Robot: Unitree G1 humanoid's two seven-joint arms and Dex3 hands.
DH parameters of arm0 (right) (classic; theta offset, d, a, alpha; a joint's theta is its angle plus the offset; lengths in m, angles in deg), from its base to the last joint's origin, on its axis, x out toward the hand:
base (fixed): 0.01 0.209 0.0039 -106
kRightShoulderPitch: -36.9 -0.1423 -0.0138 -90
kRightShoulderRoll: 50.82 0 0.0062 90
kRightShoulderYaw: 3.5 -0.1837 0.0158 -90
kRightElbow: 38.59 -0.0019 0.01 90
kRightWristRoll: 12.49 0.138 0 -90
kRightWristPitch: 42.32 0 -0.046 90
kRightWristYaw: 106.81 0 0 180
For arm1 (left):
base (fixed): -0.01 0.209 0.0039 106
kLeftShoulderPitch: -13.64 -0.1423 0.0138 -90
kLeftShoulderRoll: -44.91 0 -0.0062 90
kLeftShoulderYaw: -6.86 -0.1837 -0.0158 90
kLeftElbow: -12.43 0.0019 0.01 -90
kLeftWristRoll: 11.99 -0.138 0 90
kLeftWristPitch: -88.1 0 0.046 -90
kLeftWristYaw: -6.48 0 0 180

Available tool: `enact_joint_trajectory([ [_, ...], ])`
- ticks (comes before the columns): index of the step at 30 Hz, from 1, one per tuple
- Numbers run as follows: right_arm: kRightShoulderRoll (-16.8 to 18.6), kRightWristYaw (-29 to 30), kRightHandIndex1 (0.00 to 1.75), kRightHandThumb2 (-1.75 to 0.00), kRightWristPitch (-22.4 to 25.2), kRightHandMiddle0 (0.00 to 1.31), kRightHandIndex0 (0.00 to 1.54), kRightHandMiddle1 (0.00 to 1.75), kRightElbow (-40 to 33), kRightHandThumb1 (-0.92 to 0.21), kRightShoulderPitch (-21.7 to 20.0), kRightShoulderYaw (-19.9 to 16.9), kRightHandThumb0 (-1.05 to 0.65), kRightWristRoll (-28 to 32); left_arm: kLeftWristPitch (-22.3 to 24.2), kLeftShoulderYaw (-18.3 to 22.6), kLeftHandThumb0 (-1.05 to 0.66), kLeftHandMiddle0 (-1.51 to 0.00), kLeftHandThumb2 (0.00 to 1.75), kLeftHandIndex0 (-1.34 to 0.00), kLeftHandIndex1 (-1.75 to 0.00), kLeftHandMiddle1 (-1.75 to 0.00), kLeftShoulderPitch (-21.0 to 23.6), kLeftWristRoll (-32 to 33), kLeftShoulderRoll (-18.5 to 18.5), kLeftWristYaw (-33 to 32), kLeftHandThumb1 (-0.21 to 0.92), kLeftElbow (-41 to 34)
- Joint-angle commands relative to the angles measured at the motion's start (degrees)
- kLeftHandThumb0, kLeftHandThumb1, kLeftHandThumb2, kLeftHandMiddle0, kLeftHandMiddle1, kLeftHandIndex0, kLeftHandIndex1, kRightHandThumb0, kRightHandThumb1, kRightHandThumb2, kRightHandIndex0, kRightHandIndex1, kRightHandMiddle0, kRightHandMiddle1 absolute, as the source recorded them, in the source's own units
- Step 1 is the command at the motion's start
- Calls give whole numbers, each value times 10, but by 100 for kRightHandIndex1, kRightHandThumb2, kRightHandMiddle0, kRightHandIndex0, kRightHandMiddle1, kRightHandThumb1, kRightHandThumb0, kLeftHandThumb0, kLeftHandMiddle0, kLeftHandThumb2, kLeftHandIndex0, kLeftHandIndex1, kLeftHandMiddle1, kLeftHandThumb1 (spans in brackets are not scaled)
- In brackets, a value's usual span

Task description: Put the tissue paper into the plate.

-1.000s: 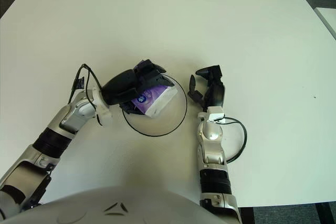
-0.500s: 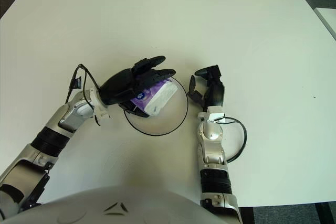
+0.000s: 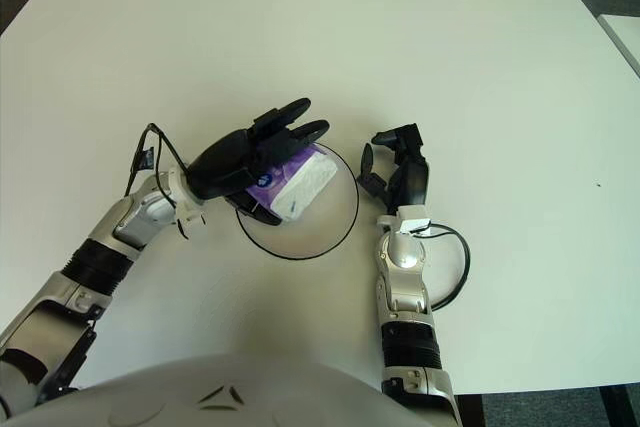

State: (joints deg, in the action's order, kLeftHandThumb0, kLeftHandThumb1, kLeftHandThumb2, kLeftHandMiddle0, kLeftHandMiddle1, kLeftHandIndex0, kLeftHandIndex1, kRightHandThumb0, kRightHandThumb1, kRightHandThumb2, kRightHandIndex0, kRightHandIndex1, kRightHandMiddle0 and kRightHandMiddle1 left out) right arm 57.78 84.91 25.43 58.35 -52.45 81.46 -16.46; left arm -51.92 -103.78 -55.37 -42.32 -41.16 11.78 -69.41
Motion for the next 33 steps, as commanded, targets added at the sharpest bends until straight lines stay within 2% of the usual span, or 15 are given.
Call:
enact_joint_trajectory([
  [1,4,2,120,-98,18,40,58,175,43,-58,30,-3,-40,1,-7,-6,-105,0,73,0,-1,0,4,20,8,20,92,3],
  [16,-2,1,121,-96,54,39,57,175,42,-60,25,-1,-40,-5,1,3,-105,0,72,0,0,0,-3,40,2,28,92,5],
  [26,-7,-8,125,-100,53,41,56,175,45,-57,22,1,-41,-1,4,6,-105,0,73,0,0,0,1,48,4,32,92,7],
  [33,-10,-11,126,-97,58,39,56,175,50,-60,20,0,-40,1,7,-1,-105,0,72,0,0,0,10,71,11,56,92,9],
])
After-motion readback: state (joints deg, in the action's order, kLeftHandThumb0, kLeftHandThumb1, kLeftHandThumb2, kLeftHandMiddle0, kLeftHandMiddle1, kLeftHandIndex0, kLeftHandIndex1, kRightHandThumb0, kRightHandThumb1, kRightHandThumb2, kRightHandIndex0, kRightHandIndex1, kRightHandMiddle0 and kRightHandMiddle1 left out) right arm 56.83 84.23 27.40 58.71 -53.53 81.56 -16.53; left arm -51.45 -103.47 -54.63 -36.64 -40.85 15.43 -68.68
